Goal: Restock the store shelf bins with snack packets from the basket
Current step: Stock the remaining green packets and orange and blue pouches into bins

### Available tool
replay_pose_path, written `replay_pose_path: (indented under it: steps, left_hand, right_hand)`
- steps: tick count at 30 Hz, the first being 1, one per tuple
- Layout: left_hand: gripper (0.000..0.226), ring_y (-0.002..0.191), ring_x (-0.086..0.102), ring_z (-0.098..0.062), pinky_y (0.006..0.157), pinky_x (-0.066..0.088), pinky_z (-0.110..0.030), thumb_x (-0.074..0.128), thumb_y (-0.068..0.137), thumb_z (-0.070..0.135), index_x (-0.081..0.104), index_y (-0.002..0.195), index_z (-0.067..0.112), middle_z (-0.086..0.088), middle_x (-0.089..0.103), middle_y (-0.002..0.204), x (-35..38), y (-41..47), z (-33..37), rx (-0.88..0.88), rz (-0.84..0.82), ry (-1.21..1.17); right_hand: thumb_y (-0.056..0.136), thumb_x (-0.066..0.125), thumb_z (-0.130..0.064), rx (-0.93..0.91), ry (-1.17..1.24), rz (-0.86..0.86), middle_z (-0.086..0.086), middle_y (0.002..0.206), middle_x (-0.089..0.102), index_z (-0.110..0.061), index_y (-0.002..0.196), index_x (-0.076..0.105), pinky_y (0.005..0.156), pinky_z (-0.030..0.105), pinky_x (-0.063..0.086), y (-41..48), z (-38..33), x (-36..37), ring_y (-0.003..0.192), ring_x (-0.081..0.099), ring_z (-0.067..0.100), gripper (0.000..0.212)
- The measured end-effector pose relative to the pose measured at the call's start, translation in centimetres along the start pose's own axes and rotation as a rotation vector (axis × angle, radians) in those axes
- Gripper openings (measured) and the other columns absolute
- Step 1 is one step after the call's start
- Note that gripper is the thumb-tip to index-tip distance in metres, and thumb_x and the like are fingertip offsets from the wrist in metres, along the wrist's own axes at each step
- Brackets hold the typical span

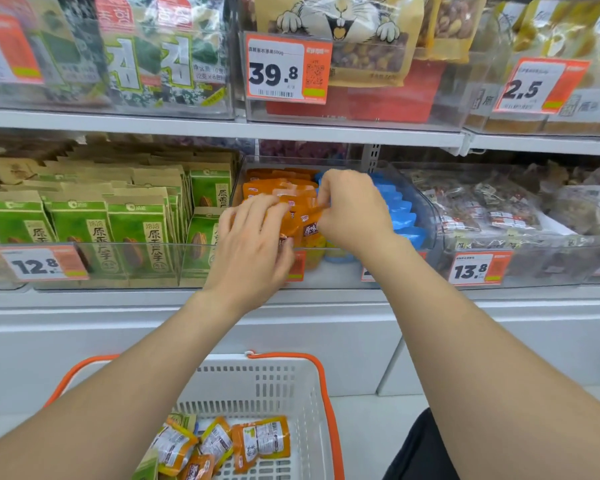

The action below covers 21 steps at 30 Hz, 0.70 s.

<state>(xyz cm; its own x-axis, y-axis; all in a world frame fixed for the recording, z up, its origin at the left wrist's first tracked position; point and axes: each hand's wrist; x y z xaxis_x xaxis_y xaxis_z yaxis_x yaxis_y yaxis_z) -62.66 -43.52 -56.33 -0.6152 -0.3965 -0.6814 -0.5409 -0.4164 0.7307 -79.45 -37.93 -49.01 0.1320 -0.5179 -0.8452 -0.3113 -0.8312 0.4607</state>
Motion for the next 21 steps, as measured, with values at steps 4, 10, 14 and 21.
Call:
replay_pose_path:
  steps: [4, 10, 14, 21]
  left_hand:
    - [0.015, 0.094, 0.051, -0.034, 0.073, 0.039, -0.045, 0.064, 0.087, 0.009, 0.061, 0.102, 0.009, -0.010, 0.056, 0.106, -1.5, -3.3, -1.7, 0.020, 0.123, 0.013]
    - [0.013, 0.075, 0.053, -0.029, 0.059, 0.041, -0.041, 0.065, 0.088, 0.009, 0.055, 0.095, 0.015, -0.002, 0.055, 0.087, -1.0, -12.0, -4.7, -0.043, -0.157, -0.061]
    - [0.009, 0.083, 0.063, -0.022, 0.067, 0.053, -0.038, 0.055, 0.094, 0.028, 0.057, 0.102, 0.027, 0.007, 0.064, 0.094, 0.3, -19.0, -5.9, -0.221, -0.691, -0.112]
    - [0.023, 0.100, 0.066, -0.029, 0.082, 0.057, -0.042, 0.051, 0.092, 0.018, 0.070, 0.105, 0.019, -0.006, 0.068, 0.109, 2.5, -29.0, -4.2, -0.243, -1.478, -0.029]
  right_hand:
    - [0.066, 0.055, -0.009, -0.144, 0.057, -0.256, -0.001, 0.078, 0.062, -0.025, 0.066, 0.052, 0.066, 0.041, 0.057, -3.2, -4.1, 0.2, 0.075, 0.059, 0.026, 0.016]
    - [0.086, 0.063, -0.010, -0.302, -0.231, -0.879, 0.006, 0.100, 0.066, -0.016, 0.095, 0.064, 0.081, 0.041, 0.060, -9.7, -7.9, 4.1, 0.092, 0.066, 0.028, 0.011]
    - [0.090, 0.060, -0.002, -0.399, -0.355, -1.085, 0.004, 0.095, 0.059, -0.020, 0.092, 0.047, 0.078, 0.038, 0.058, -14.4, -10.4, 7.1, 0.086, 0.065, 0.026, 0.023]
    - [0.094, 0.061, 0.000, -0.599, -0.500, -1.176, 0.001, 0.078, 0.044, -0.015, 0.074, 0.042, 0.064, 0.036, 0.048, -20.8, -12.6, 11.8, 0.059, 0.043, 0.016, 0.032]
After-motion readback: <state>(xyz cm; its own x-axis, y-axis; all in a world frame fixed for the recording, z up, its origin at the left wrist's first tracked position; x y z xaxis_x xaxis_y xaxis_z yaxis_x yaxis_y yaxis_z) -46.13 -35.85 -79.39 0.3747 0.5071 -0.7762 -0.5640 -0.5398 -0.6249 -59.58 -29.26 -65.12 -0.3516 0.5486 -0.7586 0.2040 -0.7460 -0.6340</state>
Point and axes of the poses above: each hand's wrist, its own y-axis towards the middle knuckle, its own x-axis out of the palm, z = x × y
